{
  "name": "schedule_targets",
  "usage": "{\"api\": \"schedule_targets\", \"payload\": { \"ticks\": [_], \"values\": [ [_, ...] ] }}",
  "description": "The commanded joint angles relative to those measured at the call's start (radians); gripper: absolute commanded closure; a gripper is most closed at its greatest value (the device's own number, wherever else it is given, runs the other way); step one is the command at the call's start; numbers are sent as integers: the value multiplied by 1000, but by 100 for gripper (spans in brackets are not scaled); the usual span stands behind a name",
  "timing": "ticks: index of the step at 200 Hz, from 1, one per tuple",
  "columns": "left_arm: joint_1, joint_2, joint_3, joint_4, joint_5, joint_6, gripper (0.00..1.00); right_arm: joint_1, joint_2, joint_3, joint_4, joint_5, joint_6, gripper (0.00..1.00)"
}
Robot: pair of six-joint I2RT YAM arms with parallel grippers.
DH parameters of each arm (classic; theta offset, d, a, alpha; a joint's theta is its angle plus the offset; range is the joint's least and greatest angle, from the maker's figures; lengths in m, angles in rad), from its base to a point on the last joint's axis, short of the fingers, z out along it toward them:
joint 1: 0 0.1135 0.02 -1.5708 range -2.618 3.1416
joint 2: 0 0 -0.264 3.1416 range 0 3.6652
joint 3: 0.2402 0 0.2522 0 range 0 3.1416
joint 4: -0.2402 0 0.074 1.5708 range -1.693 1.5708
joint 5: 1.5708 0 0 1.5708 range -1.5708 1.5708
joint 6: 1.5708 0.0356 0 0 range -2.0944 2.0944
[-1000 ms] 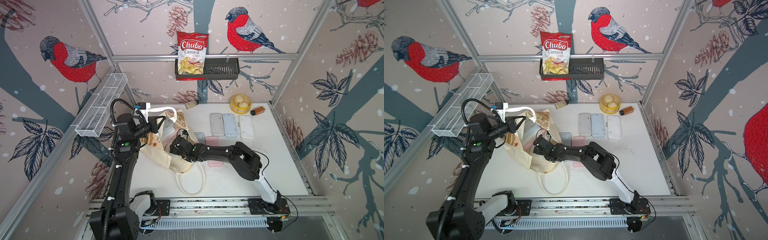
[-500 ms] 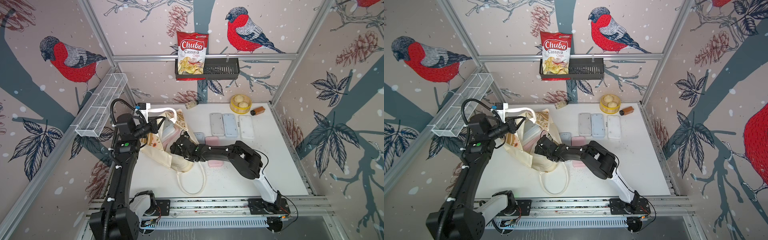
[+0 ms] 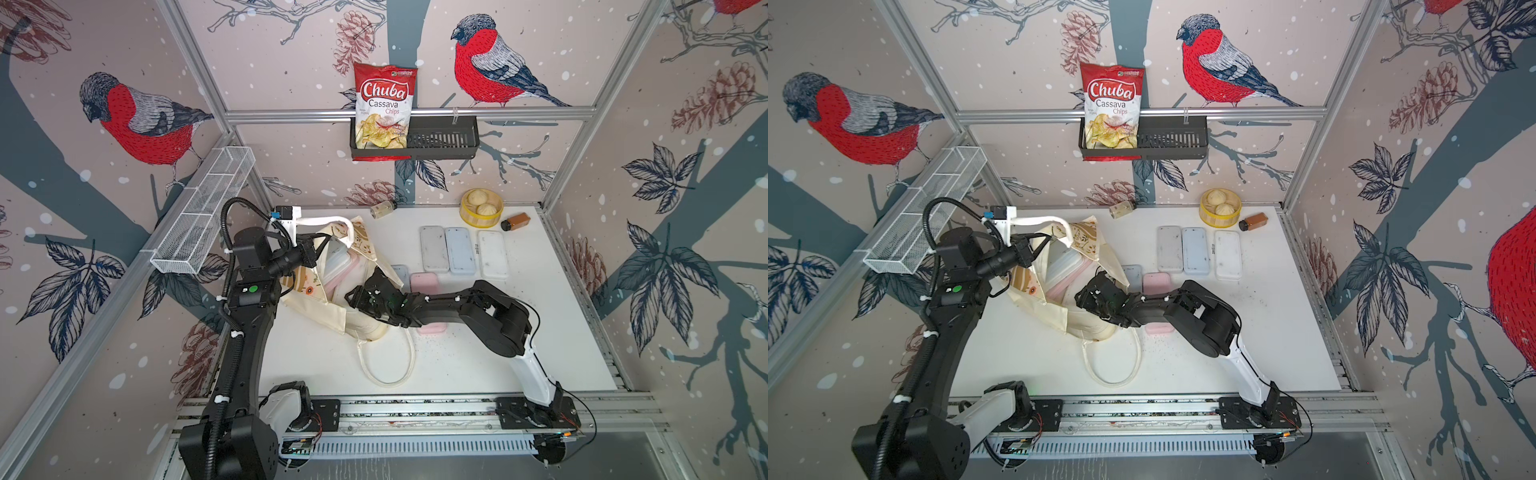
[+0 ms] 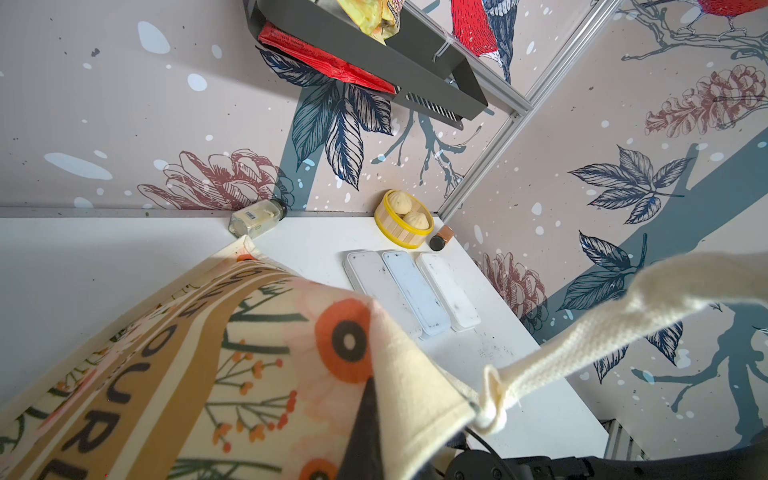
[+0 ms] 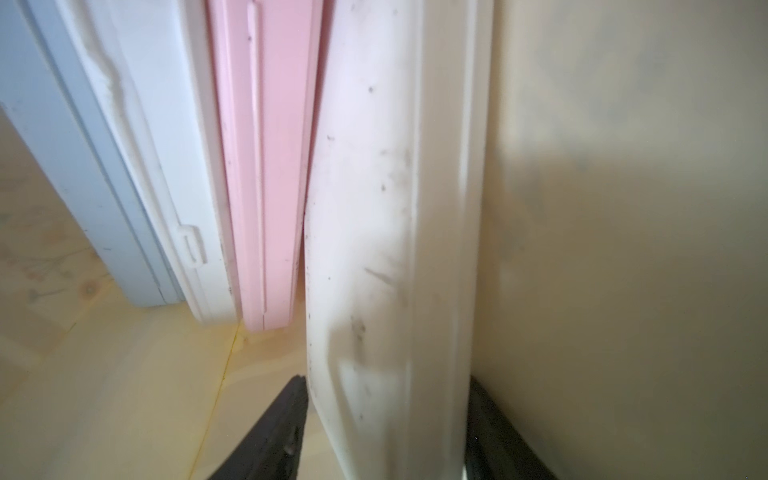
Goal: Take out the pencil case from the canvas bag
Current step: Pick up the pencil case from the canvas bag.
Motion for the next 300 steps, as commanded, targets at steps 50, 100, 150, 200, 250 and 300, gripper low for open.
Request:
{"api": "schedule_targets", "payload": {
  "ticks": [50, 100, 150, 200, 250, 300],
  "values": [
    [3, -3, 11, 84, 4, 11, 100, -4, -18, -15, 106, 7, 54, 53],
    [3, -5, 11, 83, 3, 11, 100, -9, 12, 24, 100, -2, 67, 38],
    [3, -6, 11, 83, 4, 12, 100, -52, 98, 57, 145, -64, 124, 38],
    [3, -6, 11, 82, 3, 13, 100, -59, 89, 30, 216, -85, 135, 55],
    [10, -8, 15, 67, -34, 22, 100, -50, 31, -25, 272, -100, 143, 66],
    [29, -6, 13, 67, -84, 8, 100, -18, -71, -66, 210, -70, 70, 67]
  ]
}}
